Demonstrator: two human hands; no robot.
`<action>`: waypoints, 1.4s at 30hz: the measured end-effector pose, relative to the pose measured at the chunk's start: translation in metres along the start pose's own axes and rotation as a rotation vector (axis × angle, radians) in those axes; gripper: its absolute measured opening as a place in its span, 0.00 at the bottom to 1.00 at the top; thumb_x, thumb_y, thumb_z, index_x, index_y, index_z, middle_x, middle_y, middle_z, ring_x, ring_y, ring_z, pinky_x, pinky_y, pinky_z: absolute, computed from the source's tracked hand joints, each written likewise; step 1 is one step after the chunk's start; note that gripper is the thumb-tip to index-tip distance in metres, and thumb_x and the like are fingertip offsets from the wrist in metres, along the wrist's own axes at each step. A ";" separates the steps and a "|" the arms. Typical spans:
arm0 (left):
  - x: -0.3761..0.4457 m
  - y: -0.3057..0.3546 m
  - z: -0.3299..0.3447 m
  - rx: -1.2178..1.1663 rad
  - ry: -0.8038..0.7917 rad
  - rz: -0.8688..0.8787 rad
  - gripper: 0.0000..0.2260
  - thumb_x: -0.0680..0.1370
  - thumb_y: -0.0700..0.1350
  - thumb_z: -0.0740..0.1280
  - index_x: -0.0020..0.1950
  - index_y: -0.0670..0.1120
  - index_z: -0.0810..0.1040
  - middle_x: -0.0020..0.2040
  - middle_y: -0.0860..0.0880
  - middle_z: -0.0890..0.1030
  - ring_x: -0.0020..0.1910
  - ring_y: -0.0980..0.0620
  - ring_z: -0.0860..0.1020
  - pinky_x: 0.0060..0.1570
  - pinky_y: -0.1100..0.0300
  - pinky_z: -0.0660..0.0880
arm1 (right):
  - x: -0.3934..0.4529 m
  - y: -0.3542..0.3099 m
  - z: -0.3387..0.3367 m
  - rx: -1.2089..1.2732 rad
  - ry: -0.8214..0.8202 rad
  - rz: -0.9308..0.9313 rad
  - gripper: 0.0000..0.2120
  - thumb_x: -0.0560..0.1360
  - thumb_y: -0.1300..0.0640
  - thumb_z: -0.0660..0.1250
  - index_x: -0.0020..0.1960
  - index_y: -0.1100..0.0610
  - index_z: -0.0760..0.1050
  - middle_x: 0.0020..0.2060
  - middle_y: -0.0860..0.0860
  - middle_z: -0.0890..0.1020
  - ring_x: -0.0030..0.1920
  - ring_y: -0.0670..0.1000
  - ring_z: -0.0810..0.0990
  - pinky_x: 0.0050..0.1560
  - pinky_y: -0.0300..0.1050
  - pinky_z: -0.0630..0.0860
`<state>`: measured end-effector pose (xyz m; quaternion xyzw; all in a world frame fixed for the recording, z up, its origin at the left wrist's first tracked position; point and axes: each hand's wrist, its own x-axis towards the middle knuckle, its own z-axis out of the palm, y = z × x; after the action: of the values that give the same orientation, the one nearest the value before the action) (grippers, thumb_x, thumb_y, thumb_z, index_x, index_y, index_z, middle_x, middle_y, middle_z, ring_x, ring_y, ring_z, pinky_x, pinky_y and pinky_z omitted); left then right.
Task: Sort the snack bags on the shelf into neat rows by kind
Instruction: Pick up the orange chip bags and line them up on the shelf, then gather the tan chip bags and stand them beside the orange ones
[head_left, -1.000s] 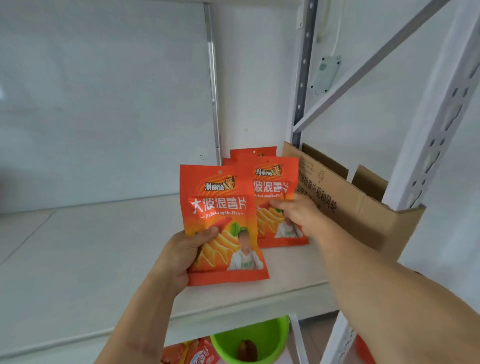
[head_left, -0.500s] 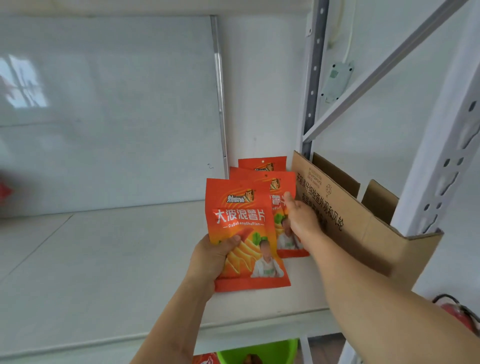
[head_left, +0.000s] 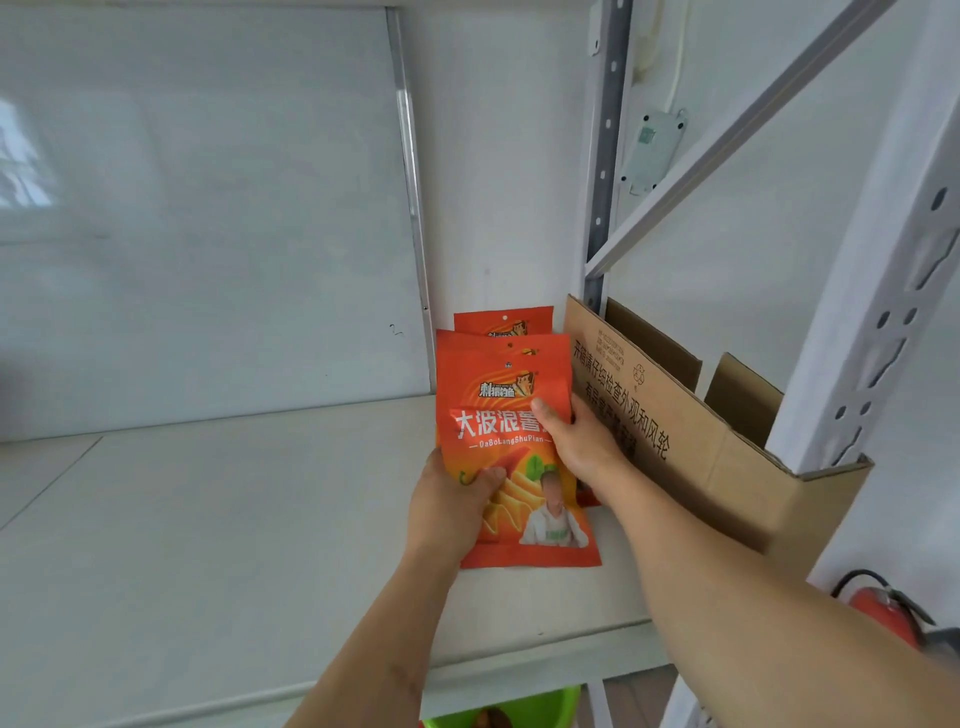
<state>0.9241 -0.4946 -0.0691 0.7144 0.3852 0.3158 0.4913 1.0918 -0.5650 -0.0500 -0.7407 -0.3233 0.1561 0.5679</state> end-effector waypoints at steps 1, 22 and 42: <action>0.002 0.000 0.003 0.014 0.003 0.000 0.19 0.74 0.55 0.73 0.63 0.56 0.74 0.52 0.55 0.83 0.49 0.52 0.83 0.52 0.51 0.80 | 0.004 0.002 0.000 -0.010 0.010 0.005 0.22 0.72 0.29 0.63 0.61 0.38 0.72 0.42 0.33 0.80 0.41 0.34 0.79 0.38 0.33 0.70; 0.006 0.003 0.003 0.265 0.232 0.011 0.31 0.78 0.59 0.65 0.77 0.46 0.65 0.72 0.46 0.72 0.69 0.44 0.72 0.66 0.48 0.71 | 0.015 -0.018 0.014 -0.853 0.360 -0.378 0.26 0.79 0.41 0.60 0.72 0.55 0.67 0.72 0.57 0.68 0.72 0.60 0.65 0.69 0.59 0.64; -0.047 -0.080 -0.294 1.362 0.464 0.270 0.10 0.81 0.49 0.61 0.51 0.49 0.82 0.50 0.51 0.83 0.52 0.47 0.80 0.53 0.53 0.73 | -0.111 -0.098 0.277 -0.965 -0.215 -0.983 0.12 0.80 0.57 0.56 0.54 0.54 0.78 0.52 0.52 0.80 0.54 0.56 0.76 0.55 0.50 0.67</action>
<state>0.6371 -0.3820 -0.0549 0.8174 0.4991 0.2073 -0.1994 0.8137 -0.4184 -0.0578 -0.6584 -0.7087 -0.2078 0.1449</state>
